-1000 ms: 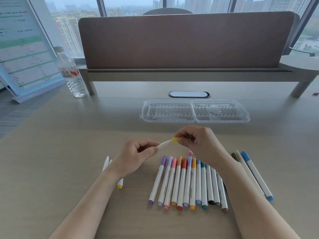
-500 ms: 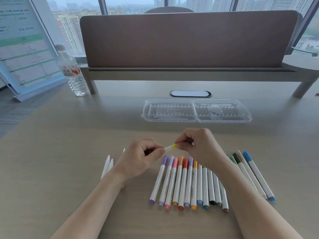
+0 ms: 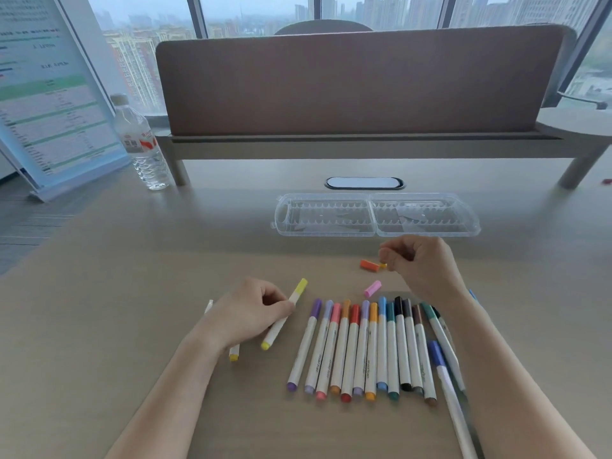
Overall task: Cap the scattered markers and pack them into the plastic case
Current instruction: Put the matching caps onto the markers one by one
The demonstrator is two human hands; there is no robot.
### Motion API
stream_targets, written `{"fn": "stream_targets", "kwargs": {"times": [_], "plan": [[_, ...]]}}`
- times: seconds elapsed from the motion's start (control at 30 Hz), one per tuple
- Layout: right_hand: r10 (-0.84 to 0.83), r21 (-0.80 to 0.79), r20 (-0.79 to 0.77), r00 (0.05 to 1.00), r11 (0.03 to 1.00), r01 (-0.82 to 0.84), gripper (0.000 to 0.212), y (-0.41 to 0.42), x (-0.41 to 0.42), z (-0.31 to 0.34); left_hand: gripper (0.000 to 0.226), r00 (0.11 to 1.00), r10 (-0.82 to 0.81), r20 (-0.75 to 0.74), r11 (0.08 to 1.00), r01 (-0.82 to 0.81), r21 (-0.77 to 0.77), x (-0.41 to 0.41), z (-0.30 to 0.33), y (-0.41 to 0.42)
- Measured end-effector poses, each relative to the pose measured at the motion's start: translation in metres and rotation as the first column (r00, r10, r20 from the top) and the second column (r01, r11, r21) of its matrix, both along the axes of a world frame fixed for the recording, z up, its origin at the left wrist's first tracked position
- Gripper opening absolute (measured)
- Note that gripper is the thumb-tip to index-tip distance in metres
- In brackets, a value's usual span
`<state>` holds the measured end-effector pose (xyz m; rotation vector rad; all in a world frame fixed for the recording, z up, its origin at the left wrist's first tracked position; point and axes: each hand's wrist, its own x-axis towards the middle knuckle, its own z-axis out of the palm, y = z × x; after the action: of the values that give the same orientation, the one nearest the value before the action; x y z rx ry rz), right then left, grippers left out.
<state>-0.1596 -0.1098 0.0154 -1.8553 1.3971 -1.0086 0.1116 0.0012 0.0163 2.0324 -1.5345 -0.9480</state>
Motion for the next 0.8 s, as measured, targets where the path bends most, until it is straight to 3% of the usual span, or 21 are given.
{"fn": "stream_targets", "kwargs": {"times": [0.23,0.4,0.53,0.63,0.8], "plan": [[-0.036,0.038,-0.071,0.997,0.999,0.038,0.011,-0.002,-0.008,-0.004,0.021,0.999,0.017,0.036,1.0,-0.017,0.005,-0.013,0.007,0.008],[-0.038,0.061,-0.095,0.995,0.997,0.044,0.015,-0.001,-0.013,-0.007,0.023,0.972,0.235,0.018,0.964,-0.231,-0.13,0.01,0.011,0.018],[0.011,0.052,-0.103,0.995,0.999,-0.006,0.01,0.005,-0.006,-0.006,0.024,0.92,0.347,0.184,0.934,-0.319,-0.162,0.036,0.016,0.037],[0.059,0.053,-0.12,0.991,0.997,-0.053,0.009,0.009,-0.001,-0.004,0.034,0.89,0.308,0.337,0.951,-0.293,-0.095,0.042,0.016,0.046],[0.098,0.058,-0.161,0.982,0.994,-0.09,0.006,0.012,0.001,-0.004,0.052,0.863,0.212,0.458,0.968,-0.248,0.019,0.028,0.012,0.043]]}}
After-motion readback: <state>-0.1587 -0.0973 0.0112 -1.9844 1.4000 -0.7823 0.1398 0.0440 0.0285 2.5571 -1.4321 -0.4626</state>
